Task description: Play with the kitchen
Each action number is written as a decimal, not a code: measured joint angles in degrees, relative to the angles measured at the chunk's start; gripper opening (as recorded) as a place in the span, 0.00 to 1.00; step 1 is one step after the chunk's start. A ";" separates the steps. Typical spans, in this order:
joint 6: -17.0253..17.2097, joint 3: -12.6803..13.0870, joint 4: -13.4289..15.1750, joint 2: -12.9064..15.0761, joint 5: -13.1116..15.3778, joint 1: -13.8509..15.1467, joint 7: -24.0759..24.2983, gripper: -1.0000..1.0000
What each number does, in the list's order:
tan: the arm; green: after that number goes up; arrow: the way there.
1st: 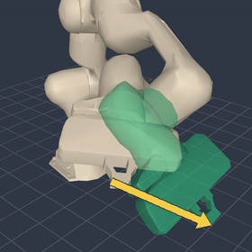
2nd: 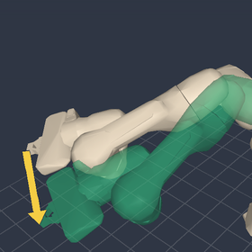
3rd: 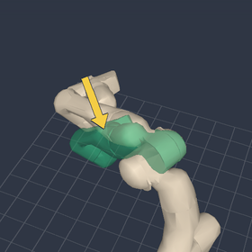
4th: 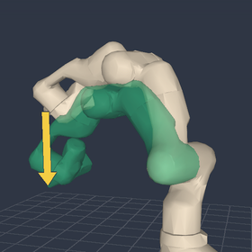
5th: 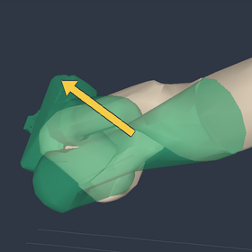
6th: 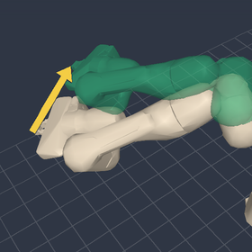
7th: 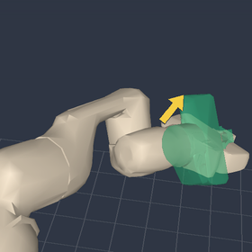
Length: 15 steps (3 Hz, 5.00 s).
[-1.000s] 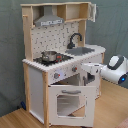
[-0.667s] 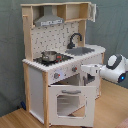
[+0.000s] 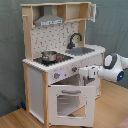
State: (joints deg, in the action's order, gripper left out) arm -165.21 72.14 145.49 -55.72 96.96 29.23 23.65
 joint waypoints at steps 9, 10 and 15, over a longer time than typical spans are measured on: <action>-3.68 9.83 -11.94 -0.16 7.32 16.32 20.50 0.00; -3.69 9.84 -11.90 -0.16 7.32 16.28 26.90 0.00; -3.63 9.83 -11.69 -0.16 7.32 15.96 58.23 0.00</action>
State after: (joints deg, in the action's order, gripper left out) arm -168.85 81.97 133.80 -55.89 104.28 45.19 81.88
